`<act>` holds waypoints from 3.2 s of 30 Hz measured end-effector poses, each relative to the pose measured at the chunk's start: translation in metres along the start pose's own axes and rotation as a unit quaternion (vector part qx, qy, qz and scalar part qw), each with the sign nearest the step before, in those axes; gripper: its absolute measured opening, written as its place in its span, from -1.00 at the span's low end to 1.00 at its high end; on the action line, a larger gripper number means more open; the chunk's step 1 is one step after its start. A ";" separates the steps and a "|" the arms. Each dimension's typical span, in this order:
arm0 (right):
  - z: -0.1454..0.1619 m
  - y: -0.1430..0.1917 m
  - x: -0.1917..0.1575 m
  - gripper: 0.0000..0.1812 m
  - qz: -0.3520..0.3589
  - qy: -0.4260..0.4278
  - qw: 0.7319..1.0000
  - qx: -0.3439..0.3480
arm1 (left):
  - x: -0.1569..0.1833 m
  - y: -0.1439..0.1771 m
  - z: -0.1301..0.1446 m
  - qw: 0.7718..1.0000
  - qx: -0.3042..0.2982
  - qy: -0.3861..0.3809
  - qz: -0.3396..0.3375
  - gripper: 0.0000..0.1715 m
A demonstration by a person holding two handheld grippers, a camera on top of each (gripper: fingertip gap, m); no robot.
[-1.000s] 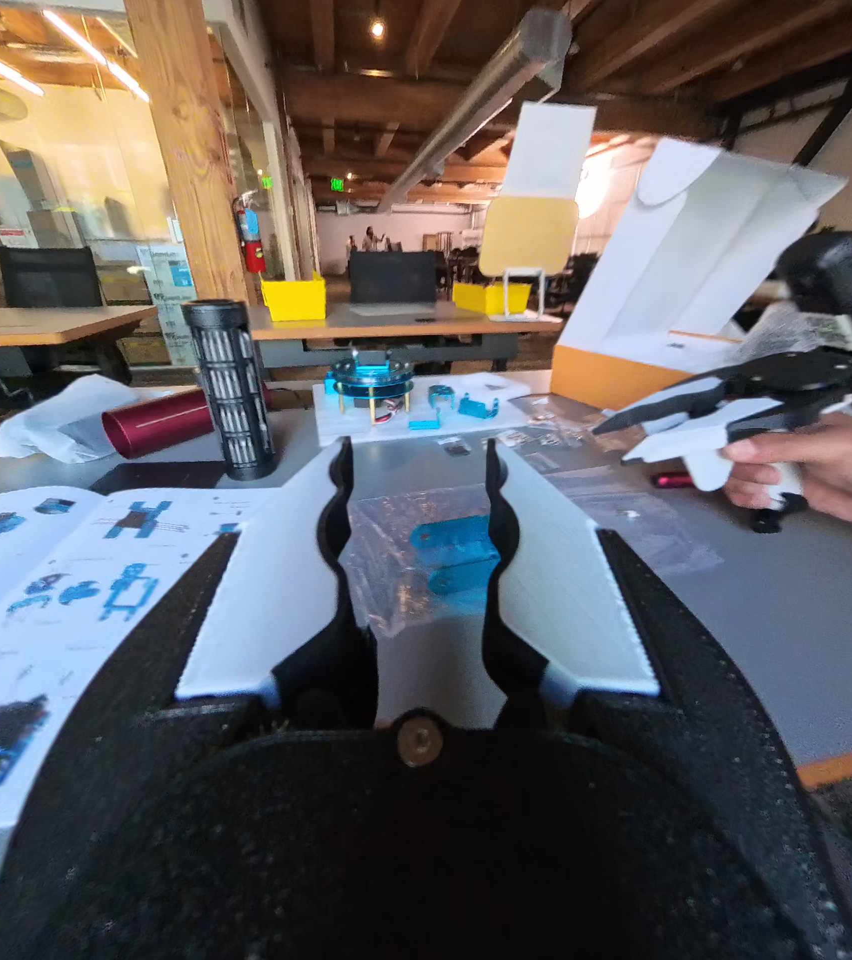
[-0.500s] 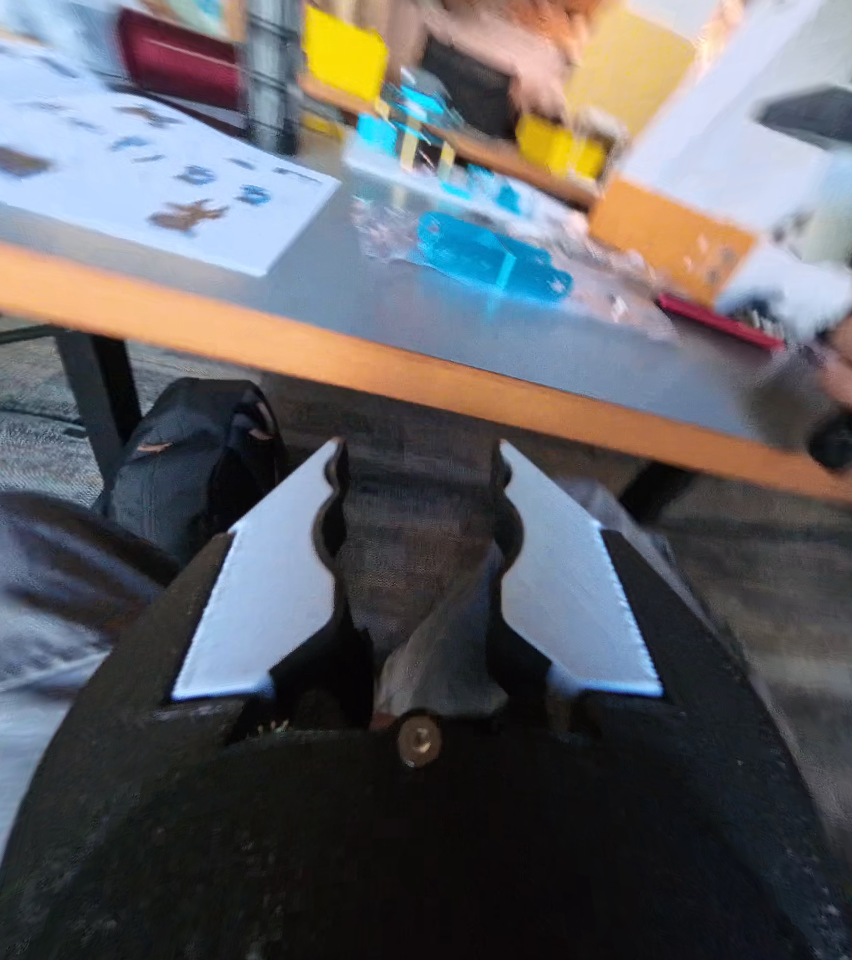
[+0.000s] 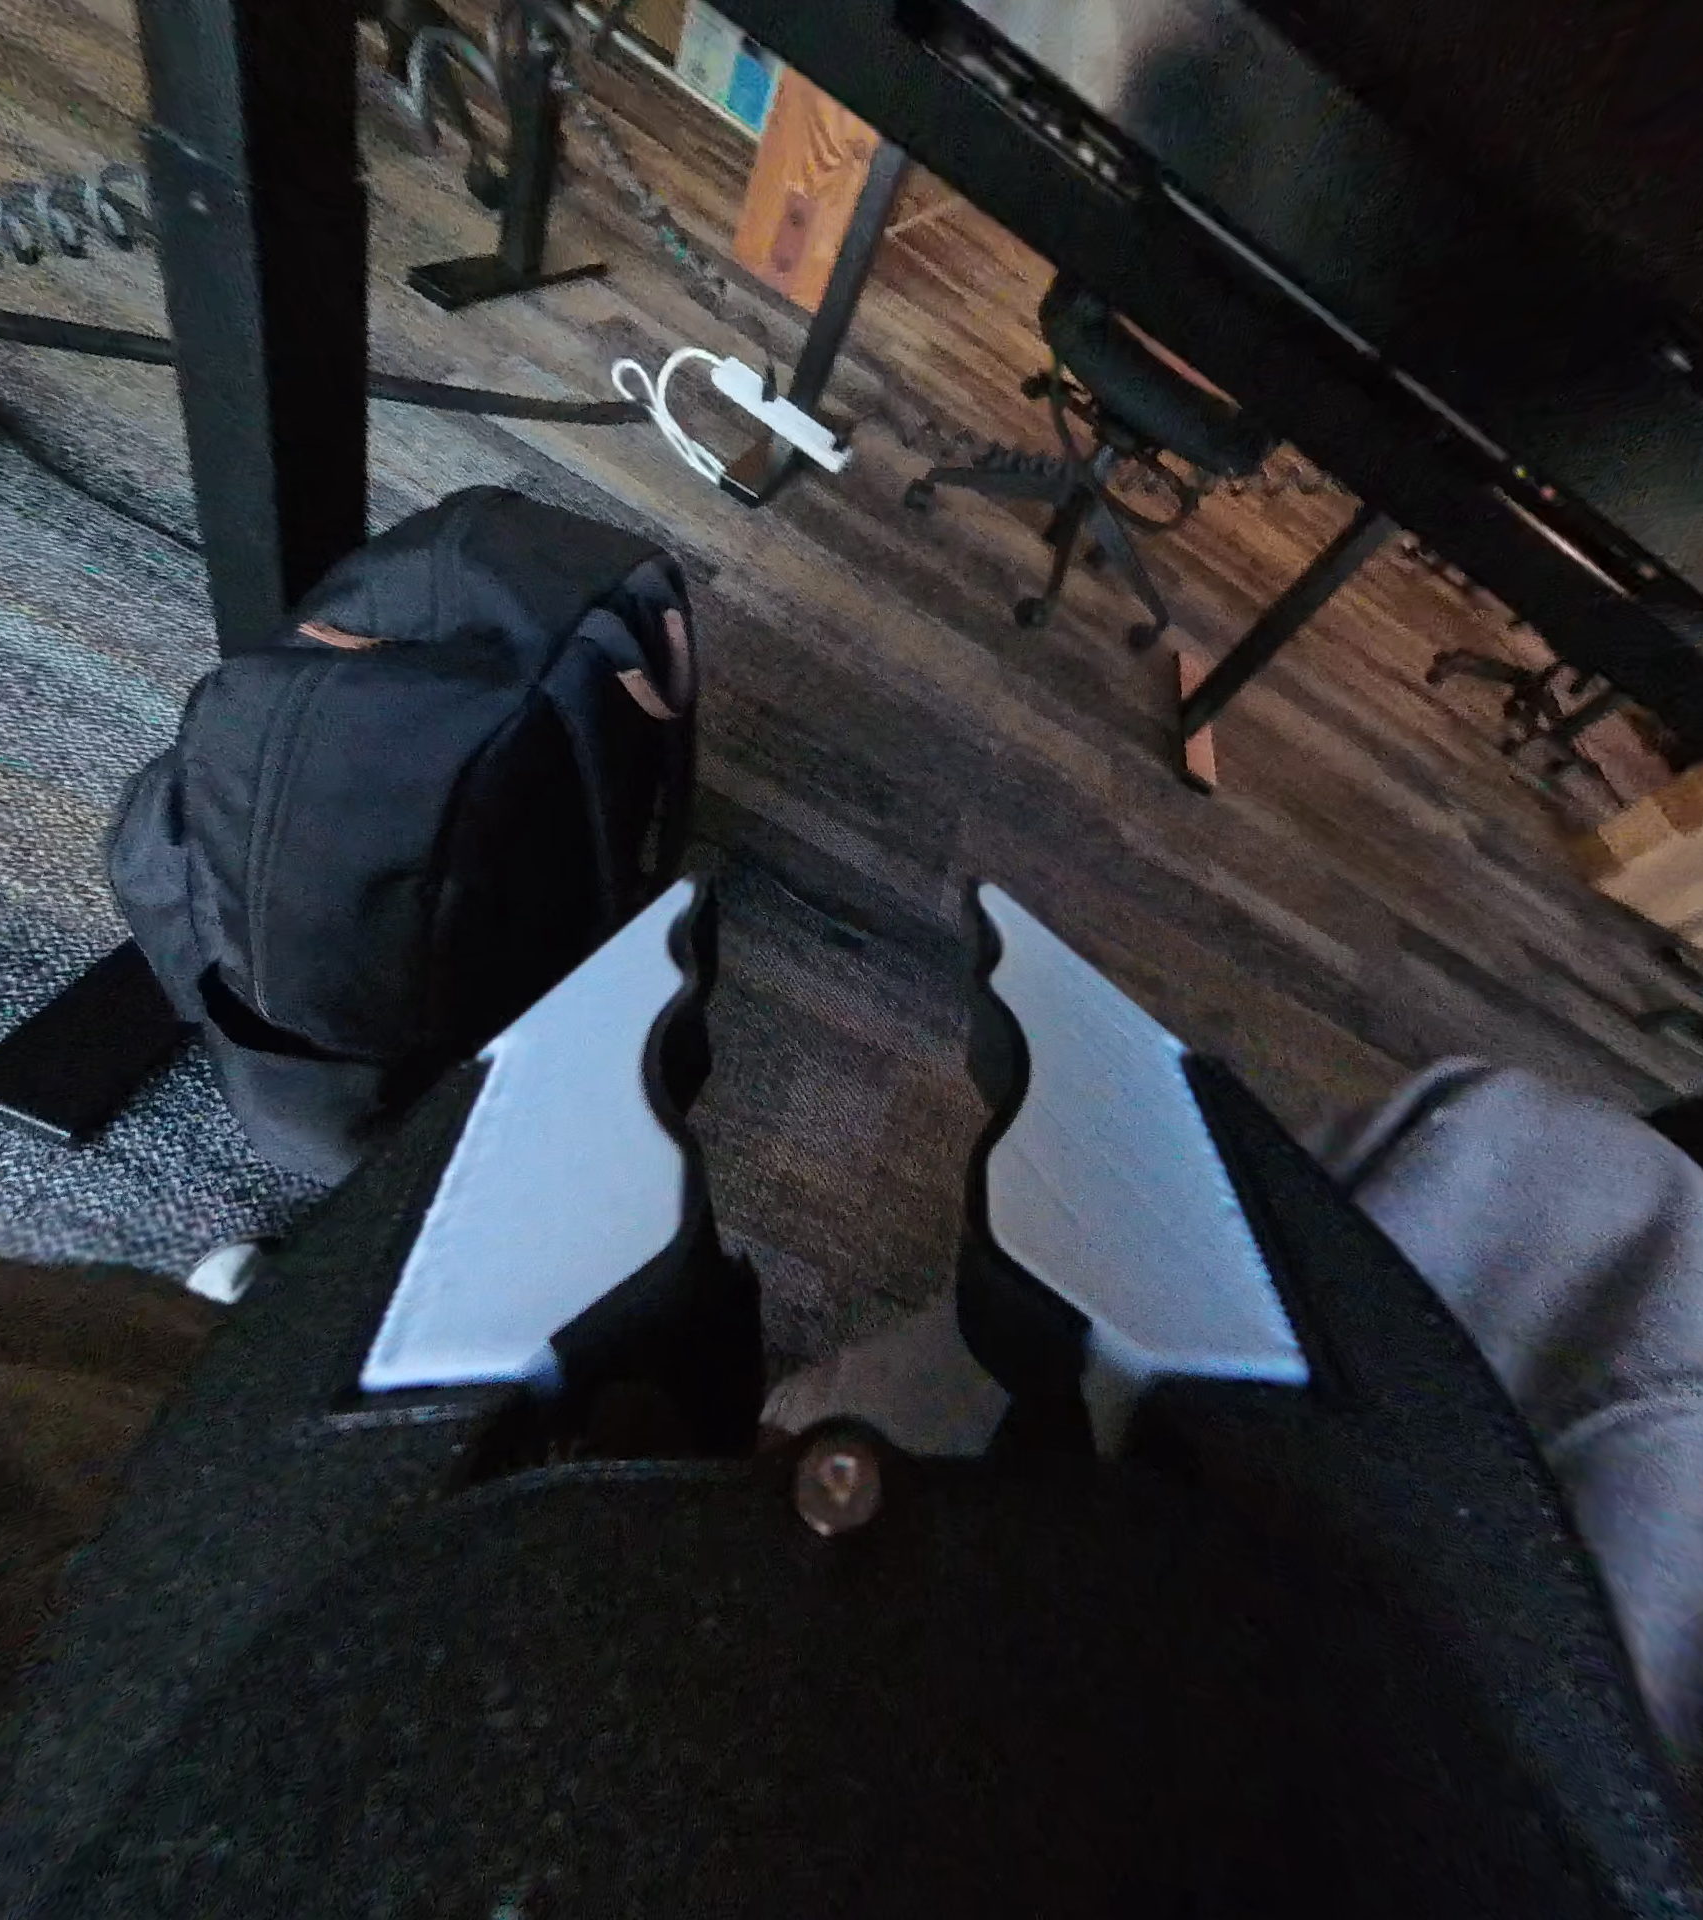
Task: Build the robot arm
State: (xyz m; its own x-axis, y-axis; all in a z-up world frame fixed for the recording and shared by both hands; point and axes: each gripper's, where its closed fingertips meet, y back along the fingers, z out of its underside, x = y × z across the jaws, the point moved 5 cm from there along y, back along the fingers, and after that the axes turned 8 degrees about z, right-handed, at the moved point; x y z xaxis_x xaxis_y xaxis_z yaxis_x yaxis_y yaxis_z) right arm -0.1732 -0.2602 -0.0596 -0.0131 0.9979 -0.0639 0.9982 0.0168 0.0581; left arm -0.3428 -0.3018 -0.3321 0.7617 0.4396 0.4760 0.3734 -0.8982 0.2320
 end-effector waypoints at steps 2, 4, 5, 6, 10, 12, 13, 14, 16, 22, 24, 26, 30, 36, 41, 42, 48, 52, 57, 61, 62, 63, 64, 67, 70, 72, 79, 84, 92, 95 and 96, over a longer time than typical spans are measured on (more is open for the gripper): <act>0.003 -0.003 0.002 -0.47 -0.009 -0.009 1.000 -0.003 | -0.019 -0.012 -0.001 0.999 0.030 0.023 -0.017 -0.46; 0.007 -0.009 0.005 -0.47 -0.015 -0.008 1.000 -0.011 | -0.036 -0.024 0.013 0.998 0.012 0.043 -0.036 -0.47; 0.009 -0.012 0.005 -0.47 -0.019 -0.004 1.000 -0.015 | -0.043 -0.029 0.020 0.998 0.006 0.041 -0.047 -0.48; 0.010 -0.015 0.006 -0.47 -0.022 0.000 1.000 -0.016 | -0.047 -0.033 0.023 0.998 0.006 0.033 -0.058 -0.47; 0.012 -0.024 0.009 -0.46 -0.028 0.009 0.999 -0.020 | -0.070 -0.057 0.020 0.996 0.022 0.020 -0.080 -0.49; 0.014 -0.025 0.012 -0.46 -0.028 0.005 0.999 -0.024 | -0.082 -0.071 0.021 0.996 0.026 0.016 -0.083 -0.49; 0.013 -0.024 0.014 -0.46 -0.029 0.001 0.999 -0.024 | -0.086 -0.077 0.024 0.996 0.028 0.006 -0.085 -0.50; 0.011 -0.024 0.016 -0.46 -0.029 -0.003 0.999 -0.022 | -0.090 -0.083 0.026 0.996 0.030 -0.010 -0.086 -0.50; 0.005 -0.021 0.021 -0.46 -0.027 -0.005 0.999 -0.021 | -0.099 -0.096 0.033 0.995 0.017 -0.038 -0.094 -0.50; -0.036 0.002 0.078 -0.49 0.055 0.052 0.997 -0.029 | -0.080 -0.081 0.036 0.993 -0.115 -0.026 -0.021 -0.50; -0.041 0.006 0.115 -0.49 0.083 0.086 0.990 -0.071 | -0.063 -0.055 0.026 0.985 -0.151 -0.086 -0.008 -0.51; -0.044 0.008 0.158 -0.50 0.106 0.107 0.983 -0.102 | -0.054 -0.024 0.023 0.966 -0.212 -0.146 -0.011 -0.50; -0.030 0.003 0.226 -0.53 0.067 0.112 0.975 -0.179 | -0.034 0.050 0.008 0.951 -0.239 -0.194 -0.024 -0.51; 0.024 0.007 0.263 -0.53 -0.031 0.037 0.960 -0.276 | 0.052 0.147 -0.064 0.938 -0.185 -0.289 0.042 -0.51; 0.028 0.028 0.255 -0.68 -0.033 0.026 0.960 -0.278 | 0.126 0.126 -0.179 0.894 -0.158 -0.350 0.231 -0.53; 0.030 0.030 0.255 -0.68 -0.027 0.037 0.957 -0.285 | 0.138 0.111 -0.199 0.881 -0.151 -0.360 0.266 -0.53; 0.044 0.030 0.250 -0.87 -0.021 0.060 0.943 -0.327 | 0.190 -0.023 -0.265 0.811 -0.116 -0.430 0.380 -0.55; 0.057 0.025 0.246 -0.90 -0.020 0.052 0.934 -0.352 | 0.205 -0.092 -0.258 0.775 -0.149 -0.452 0.416 -0.55; 0.063 0.023 0.252 -0.88 -0.001 0.059 0.929 -0.365 | 0.201 -0.104 -0.240 0.757 -0.173 -0.448 0.444 -0.55; 0.066 0.020 0.252 -0.89 -0.007 0.047 0.926 -0.373 | 0.194 -0.092 -0.234 0.744 -0.185 -0.440 0.467 -0.55; 0.067 0.019 0.251 -0.89 -0.010 0.048 0.925 -0.377 | 0.194 -0.089 -0.235 0.745 -0.185 -0.433 0.473 -0.55; 0.067 0.018 0.251 -0.90 -0.010 0.049 0.925 -0.377 | 0.194 -0.085 -0.236 0.746 -0.182 -0.421 0.483 -0.55; 0.068 0.017 0.250 -0.92 -0.008 0.053 0.924 -0.377 | 0.194 -0.081 -0.236 0.747 -0.182 -0.408 0.493 -0.55; 0.067 0.016 0.249 -0.93 -0.001 0.073 0.924 -0.376 | 0.190 -0.076 -0.237 0.759 -0.176 -0.381 0.498 -0.55; 0.067 0.017 0.250 -0.93 0.003 0.088 0.921 -0.379 | 0.186 -0.071 -0.235 0.769 -0.164 -0.365 0.498 -0.55; 0.064 0.017 0.251 -0.93 0.005 0.093 0.924 -0.370 | 0.183 -0.070 -0.230 0.772 -0.168 -0.364 0.494 -0.55; 0.030 0.002 0.222 -0.92 -0.192 0.107 0.910 -0.352 | 0.182 -0.072 -0.202 0.699 -0.194 -0.496 0.476 -0.55; 0.051 -0.036 0.222 -0.92 -0.317 0.274 0.794 -0.440 | 0.177 -0.064 -0.203 0.698 -0.194 -0.508 0.465 -0.55; 0.058 -0.042 0.224 -0.83 -0.363 0.309 0.746 -0.464 | 0.168 -0.045 -0.203 0.703 -0.164 -0.512 0.465 -0.56; 0.051 -0.034 0.220 -0.75 -0.301 0.283 0.803 -0.430 | 0.169 -0.051 -0.210 0.714 -0.147 -0.496 0.473 -0.56; 0.050 -0.030 0.220 -0.69 -0.267 0.261 0.824 -0.426 | 0.169 -0.055 -0.213 0.719 -0.140 -0.490 0.472 -0.56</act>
State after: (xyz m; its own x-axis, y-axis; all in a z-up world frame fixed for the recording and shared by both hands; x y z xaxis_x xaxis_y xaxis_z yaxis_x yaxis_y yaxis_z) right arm -0.2027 -0.0443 -0.1255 -0.6829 0.7210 0.1173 0.4402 0.2780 0.8538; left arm -0.3472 -0.1781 -0.0836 0.6640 -0.7003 -0.2621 -0.5722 -0.7015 0.4247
